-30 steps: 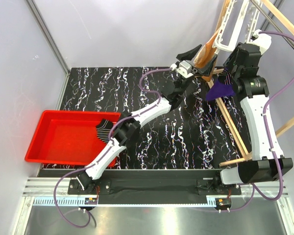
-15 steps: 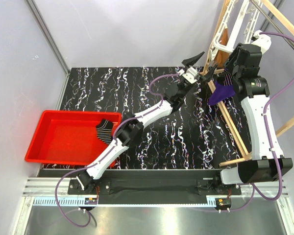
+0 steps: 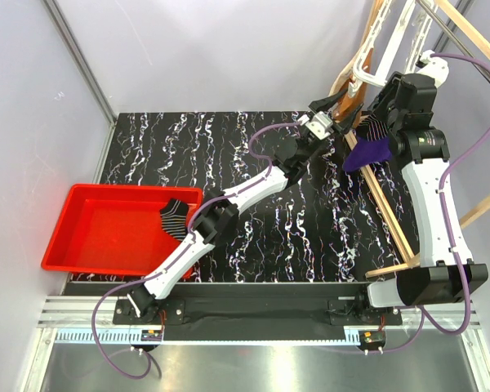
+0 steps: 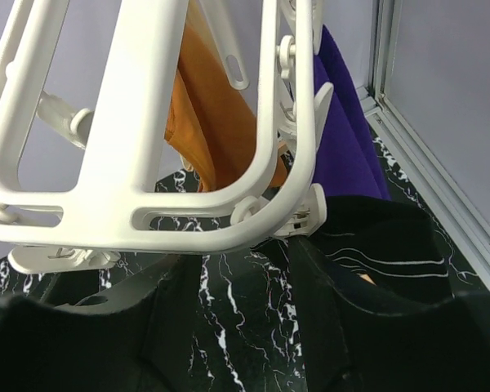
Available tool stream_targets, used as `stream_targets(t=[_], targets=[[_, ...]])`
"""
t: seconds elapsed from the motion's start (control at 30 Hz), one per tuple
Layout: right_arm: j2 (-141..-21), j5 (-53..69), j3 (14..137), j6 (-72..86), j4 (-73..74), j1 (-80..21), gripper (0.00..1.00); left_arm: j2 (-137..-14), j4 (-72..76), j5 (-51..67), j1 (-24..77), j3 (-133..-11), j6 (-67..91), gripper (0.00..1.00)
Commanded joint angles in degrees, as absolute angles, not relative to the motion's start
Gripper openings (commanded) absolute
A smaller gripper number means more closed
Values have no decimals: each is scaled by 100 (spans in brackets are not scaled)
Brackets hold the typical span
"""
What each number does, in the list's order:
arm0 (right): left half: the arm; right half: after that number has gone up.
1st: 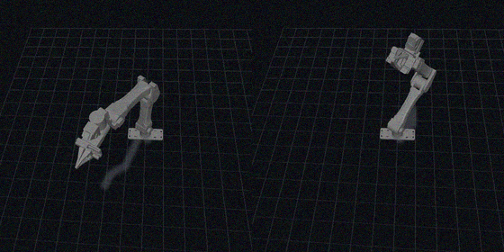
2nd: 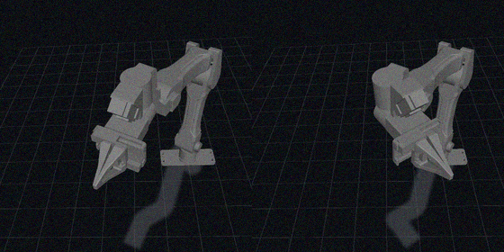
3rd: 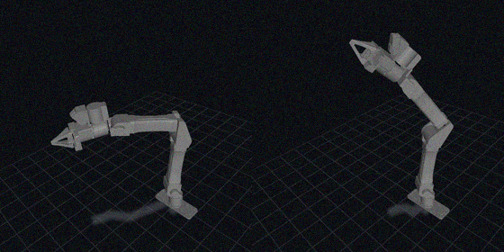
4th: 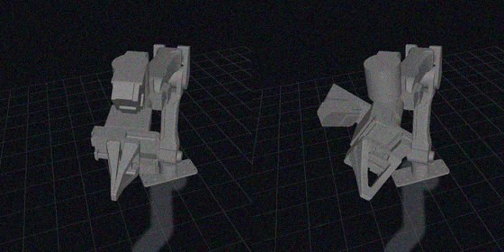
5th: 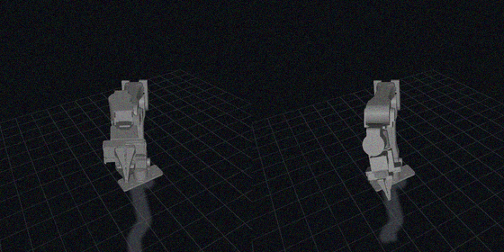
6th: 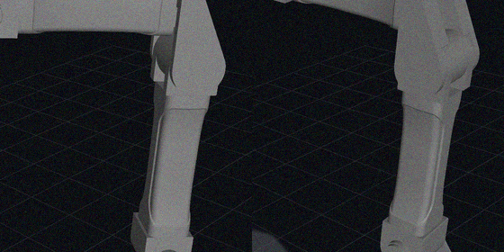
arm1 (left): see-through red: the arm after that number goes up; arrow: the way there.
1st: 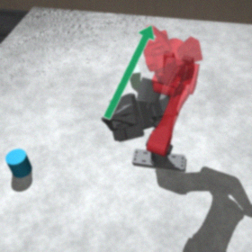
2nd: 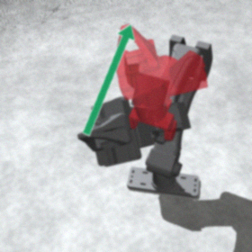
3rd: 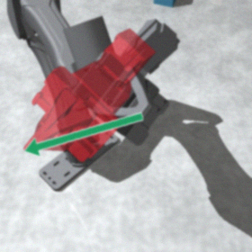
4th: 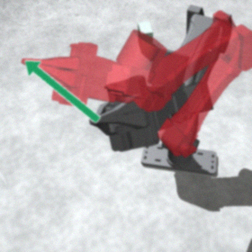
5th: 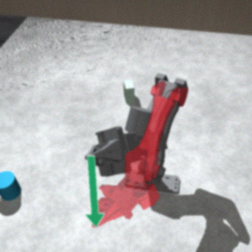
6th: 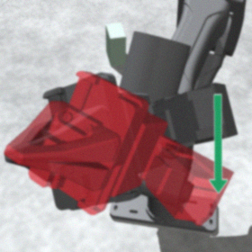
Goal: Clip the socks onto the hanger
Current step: Rotate the hanger at the clothesline.
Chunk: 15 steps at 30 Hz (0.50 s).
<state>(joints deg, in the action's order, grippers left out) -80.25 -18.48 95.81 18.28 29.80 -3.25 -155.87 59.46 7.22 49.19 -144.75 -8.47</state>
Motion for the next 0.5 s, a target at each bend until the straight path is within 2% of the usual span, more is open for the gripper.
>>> stream_targets(t=[0.0, 0.47], targets=[[-7796, -1653, 9598, 1890, 2760, -290, 53, -15557, 6143, 721, 4887, -14792, -712, 58], [-7919, -1195, 9676, 1899, 2821, -308, 51, -15495, 5827, 229, 4808, -14941, -70, 42]])
